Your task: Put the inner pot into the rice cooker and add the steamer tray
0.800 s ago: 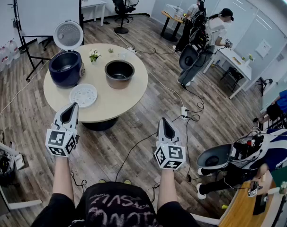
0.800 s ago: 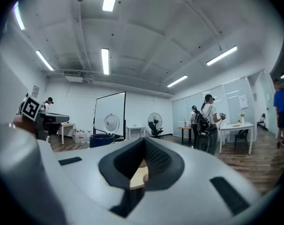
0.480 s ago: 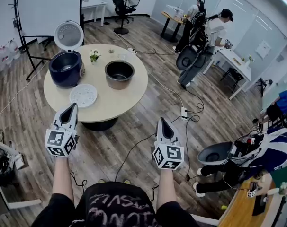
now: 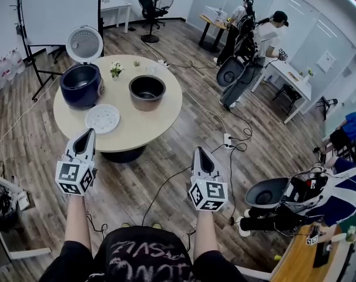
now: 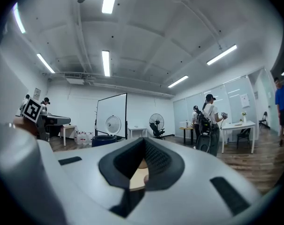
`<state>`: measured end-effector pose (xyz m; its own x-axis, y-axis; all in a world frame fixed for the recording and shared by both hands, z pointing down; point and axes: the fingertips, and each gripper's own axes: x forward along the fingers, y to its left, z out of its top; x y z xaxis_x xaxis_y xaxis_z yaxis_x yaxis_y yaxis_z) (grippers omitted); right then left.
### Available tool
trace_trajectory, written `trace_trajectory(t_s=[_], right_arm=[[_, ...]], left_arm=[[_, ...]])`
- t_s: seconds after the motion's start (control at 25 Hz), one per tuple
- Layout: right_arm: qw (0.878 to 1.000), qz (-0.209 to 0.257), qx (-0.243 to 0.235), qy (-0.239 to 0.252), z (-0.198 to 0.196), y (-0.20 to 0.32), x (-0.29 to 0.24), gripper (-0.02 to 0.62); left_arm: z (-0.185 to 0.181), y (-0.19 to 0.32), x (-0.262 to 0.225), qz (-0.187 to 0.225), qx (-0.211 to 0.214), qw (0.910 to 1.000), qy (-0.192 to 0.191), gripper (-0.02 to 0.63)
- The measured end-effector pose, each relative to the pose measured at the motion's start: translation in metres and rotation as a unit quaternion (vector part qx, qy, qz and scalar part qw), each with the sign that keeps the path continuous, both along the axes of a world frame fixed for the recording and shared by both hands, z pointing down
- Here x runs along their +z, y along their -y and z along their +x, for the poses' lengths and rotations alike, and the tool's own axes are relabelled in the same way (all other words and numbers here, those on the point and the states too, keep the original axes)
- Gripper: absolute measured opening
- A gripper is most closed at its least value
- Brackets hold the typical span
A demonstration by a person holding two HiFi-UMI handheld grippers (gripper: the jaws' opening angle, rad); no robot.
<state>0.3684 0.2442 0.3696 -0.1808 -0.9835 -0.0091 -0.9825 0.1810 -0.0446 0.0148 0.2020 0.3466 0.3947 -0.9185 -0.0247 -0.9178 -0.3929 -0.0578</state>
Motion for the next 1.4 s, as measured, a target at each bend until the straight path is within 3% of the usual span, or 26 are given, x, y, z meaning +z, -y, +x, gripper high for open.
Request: trace_trajectory(t_s=[0.32, 0.4, 0.52, 0.64, 0.88, 1.0, 1.4], right_arm=[[1.0, -0.002, -0.006, 0.004, -0.002, 0.001, 0.001, 0.022], [1.0, -0.003, -0.01, 0.002, -0.004, 0.001, 0.0, 0.042], [1.0, -0.003, -0.018, -0.001, -0.008, 0.002, -0.002, 0.114], [1.0, -0.002, -0.024, 0.003, -0.006, 0.001, -0.001, 0.195], [1.0, 0.001, -0.023, 0.003, -0.003, -0.001, 0.001, 0.255], [1.0, -0.001, -0.027, 0.0, -0.004, 0.0, 0.001, 0.315], [0.999, -0.014, -0.037, 0.008, 0.005, 0.005, 0.008, 0.331]], left_arm=[[-0.002, -0.002, -0.003, 0.004, -0.009, 0.9999, 0.002, 0.009], [0.0, -0.003, -0.003, 0.002, -0.008, 1.0, 0.006, 0.035], [0.001, -0.003, -0.003, -0.002, -0.004, 1.0, 0.004, 0.117], [0.003, -0.004, -0.002, -0.003, -0.003, 1.0, 0.008, 0.155], [0.005, -0.007, -0.001, -0.003, -0.004, 0.9999, 0.01, 0.232], [0.005, -0.007, 0.001, -0.006, -0.004, 0.9999, 0.01, 0.256], [0.011, -0.005, 0.005, -0.015, -0.012, 0.9998, 0.003, 0.284]])
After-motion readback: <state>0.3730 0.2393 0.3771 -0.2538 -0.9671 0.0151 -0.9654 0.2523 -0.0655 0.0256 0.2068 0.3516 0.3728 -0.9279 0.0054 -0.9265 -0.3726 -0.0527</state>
